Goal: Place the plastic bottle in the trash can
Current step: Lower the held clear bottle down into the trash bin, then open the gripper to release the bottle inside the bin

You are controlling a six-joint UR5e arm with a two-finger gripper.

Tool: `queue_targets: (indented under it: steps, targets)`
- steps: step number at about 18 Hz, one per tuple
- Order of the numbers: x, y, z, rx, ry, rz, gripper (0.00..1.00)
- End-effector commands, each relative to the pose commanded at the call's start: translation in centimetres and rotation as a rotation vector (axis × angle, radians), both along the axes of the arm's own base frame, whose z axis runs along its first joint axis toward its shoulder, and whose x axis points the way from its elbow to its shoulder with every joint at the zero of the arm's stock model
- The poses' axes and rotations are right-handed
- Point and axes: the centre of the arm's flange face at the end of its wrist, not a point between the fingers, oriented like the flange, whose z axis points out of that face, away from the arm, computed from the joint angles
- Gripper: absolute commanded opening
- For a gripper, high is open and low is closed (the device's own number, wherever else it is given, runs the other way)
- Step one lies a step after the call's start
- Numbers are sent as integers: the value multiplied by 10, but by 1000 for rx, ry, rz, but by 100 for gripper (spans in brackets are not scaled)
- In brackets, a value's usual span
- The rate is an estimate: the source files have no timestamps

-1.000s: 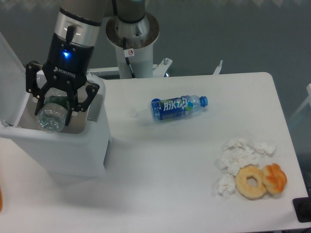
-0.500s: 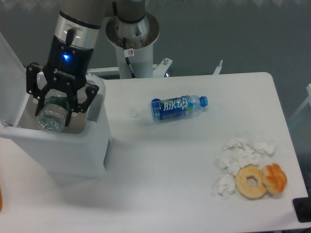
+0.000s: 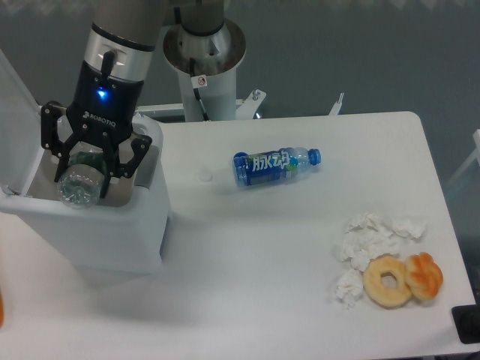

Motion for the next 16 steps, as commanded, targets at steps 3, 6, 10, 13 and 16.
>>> queue_targets:
  steps: [3,6,10,13,16]
  targets:
    - [0,0,0,2,5,-5,73]
    - [0,0,2,4,7,-5,73]
    - [1,-2,8,13,14,-4,84]
    - [-13,-5,12,20,38,-2,99]
    - [-49,-21,16,24,67,45,100]
